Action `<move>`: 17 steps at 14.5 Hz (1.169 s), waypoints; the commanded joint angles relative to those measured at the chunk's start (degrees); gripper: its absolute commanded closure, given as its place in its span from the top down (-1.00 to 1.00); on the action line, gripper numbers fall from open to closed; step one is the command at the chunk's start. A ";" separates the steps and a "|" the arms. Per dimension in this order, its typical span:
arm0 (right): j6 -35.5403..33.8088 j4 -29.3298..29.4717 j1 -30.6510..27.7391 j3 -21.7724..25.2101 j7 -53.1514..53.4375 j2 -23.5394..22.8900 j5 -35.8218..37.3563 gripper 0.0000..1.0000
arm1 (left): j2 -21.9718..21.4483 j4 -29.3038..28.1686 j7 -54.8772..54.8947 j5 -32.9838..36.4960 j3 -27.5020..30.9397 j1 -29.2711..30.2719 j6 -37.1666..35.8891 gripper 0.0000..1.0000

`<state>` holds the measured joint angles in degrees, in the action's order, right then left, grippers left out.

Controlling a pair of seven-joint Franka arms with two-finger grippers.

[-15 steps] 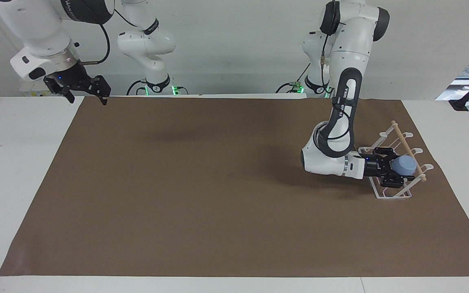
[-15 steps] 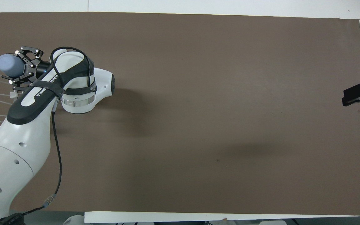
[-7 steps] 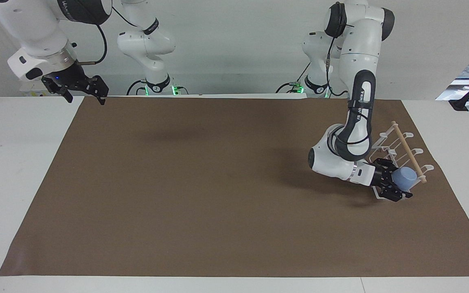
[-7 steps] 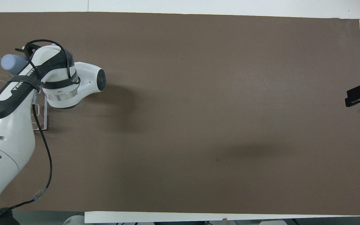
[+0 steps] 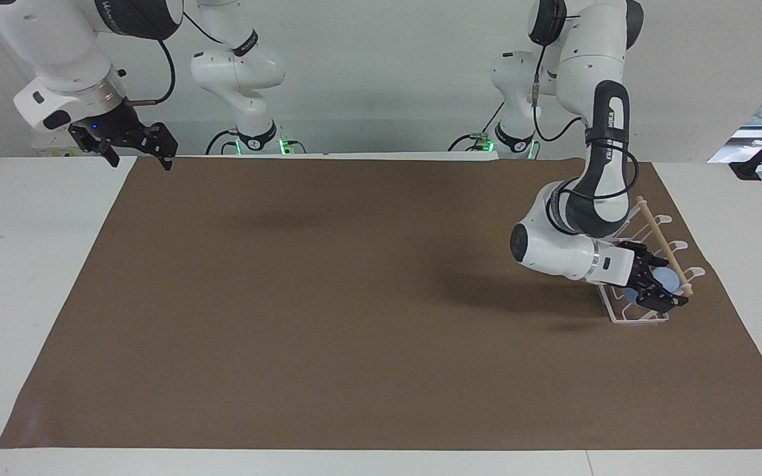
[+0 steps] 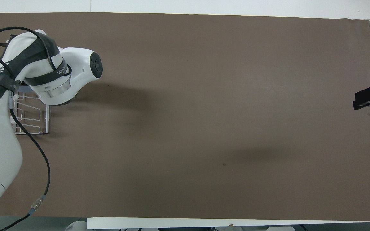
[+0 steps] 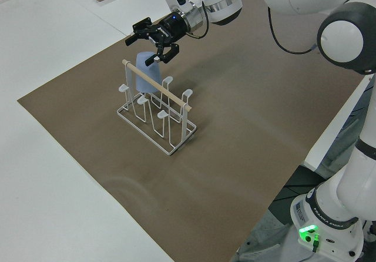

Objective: Hang cup on cup holder
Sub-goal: 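Lower the cup onto a rack peg with the left gripper, then open the left gripper and withdraw it from the rack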

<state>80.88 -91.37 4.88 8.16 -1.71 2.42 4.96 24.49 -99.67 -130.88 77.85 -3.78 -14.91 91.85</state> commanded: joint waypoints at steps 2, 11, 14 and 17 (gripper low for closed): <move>-0.63 -0.04 -0.40 -0.34 -1.10 0.13 0.05 0.99 | 0.56 1.94 5.53 -1.30 0.26 -1.00 -5.09 0.99; -0.63 -0.04 -0.49 -0.34 -1.19 0.13 0.05 0.99 | -16.21 2.91 45.30 -22.97 0.17 4.43 -2.74 0.99; -0.63 0.05 -0.49 -0.34 -1.19 0.13 0.05 0.99 | -18.16 1.50 62.08 -35.18 0.17 10.85 3.66 0.99; -0.63 -0.04 -0.58 -0.34 -1.19 0.13 0.05 0.99 | -18.07 1.76 79.68 -46.00 0.26 14.90 6.41 0.99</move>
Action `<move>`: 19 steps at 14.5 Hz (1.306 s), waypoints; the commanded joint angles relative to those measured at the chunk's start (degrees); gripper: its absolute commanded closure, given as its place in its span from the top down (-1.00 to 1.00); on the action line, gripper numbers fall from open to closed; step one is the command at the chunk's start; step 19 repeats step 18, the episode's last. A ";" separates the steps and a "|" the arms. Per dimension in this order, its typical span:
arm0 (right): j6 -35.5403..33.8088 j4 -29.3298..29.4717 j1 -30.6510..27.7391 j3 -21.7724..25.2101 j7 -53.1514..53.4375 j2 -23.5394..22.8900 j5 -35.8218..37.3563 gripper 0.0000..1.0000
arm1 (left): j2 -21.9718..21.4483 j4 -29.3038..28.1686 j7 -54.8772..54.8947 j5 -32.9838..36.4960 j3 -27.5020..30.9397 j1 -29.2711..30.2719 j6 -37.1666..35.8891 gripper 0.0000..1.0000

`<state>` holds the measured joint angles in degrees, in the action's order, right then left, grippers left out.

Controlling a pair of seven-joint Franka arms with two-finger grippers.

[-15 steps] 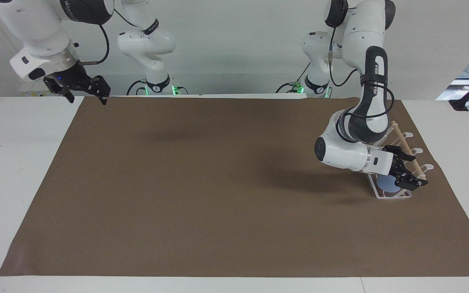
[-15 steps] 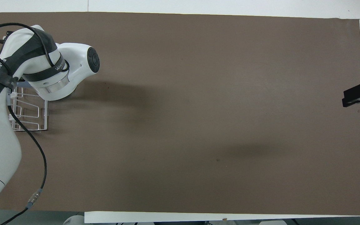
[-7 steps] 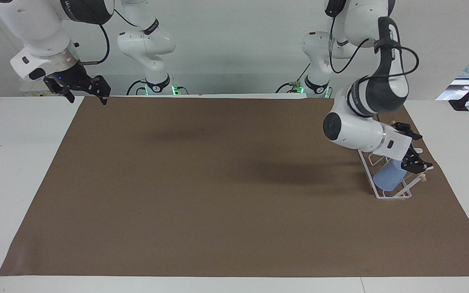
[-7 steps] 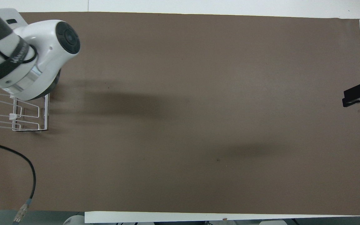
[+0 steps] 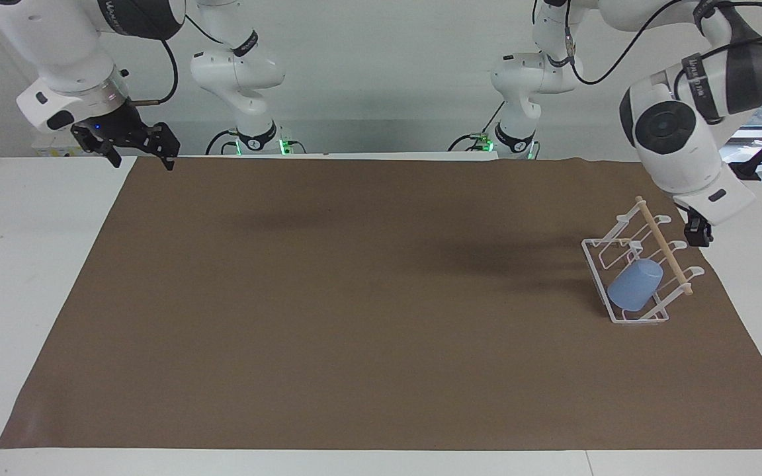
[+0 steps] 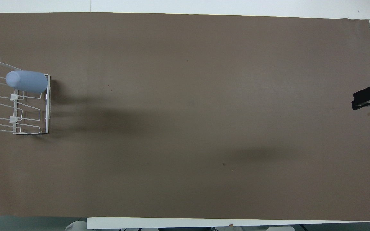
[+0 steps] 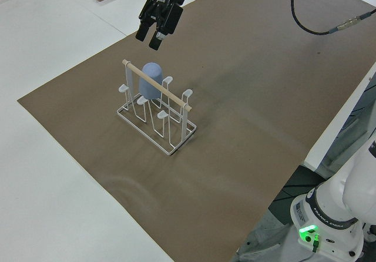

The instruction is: Hang cup on cup holder

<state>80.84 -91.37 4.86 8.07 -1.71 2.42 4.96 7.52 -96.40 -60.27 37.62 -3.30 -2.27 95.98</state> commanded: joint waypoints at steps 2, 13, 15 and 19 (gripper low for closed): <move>-0.60 -0.03 -0.47 -0.25 -1.19 0.13 0.05 0.99 | -1.72 -2.91 19.96 -13.67 -0.21 2.89 1.50 0.99; -0.60 -0.03 -0.47 -0.25 -1.19 0.13 0.05 0.99 | -6.64 0.67 52.71 -33.66 -0.92 -1.68 -3.69 1.00; -0.60 -0.03 -0.47 -0.25 -1.19 0.13 0.05 0.99 | -6.56 4.18 53.23 -33.93 -1.01 -1.77 -7.37 1.00; -0.68 -0.03 -0.47 -0.25 -1.19 0.13 0.05 0.99 | -6.64 5.77 55.07 -38.14 -0.30 -1.16 -8.62 1.00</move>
